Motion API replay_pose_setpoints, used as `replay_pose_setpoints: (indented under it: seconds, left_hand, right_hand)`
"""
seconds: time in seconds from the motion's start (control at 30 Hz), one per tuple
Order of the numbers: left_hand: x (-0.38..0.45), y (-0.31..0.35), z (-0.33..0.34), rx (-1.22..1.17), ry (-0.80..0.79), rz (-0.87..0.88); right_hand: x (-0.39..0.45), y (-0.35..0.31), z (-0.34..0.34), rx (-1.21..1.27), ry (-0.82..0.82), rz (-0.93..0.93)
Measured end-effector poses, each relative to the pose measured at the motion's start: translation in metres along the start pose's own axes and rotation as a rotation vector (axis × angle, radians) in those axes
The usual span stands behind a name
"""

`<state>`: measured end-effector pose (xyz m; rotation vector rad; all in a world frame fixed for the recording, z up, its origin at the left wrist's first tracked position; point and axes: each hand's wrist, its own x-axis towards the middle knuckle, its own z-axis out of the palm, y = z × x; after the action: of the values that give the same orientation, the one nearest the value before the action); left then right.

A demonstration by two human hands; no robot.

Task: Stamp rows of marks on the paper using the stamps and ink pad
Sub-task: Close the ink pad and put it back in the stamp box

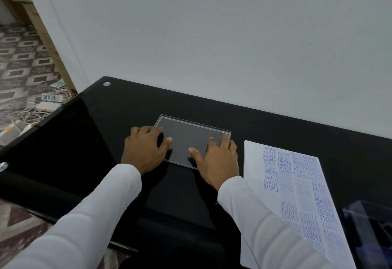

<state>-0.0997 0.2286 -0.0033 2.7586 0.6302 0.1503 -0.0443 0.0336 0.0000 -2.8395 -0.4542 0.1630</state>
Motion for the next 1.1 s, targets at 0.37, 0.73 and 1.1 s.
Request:
replay_pose_setpoints:
  seconds: [0.37,0.73,1.1]
  left_hand:
    - [-0.015,0.021,-0.013,-0.23,0.049,-0.106]
    - [-0.073,0.113,-0.021,-0.35,-0.183,-0.149]
    - [-0.142,0.26,0.014,-0.455,-0.217,0.025]
  right_hand:
    - [-0.015,0.005,-0.011,0.068,0.139,0.015]
    - [-0.072,0.082,-0.061,0.034,0.27,0.181]
    - [-0.14,0.222,-0.114,0.024,0.4,0.367]
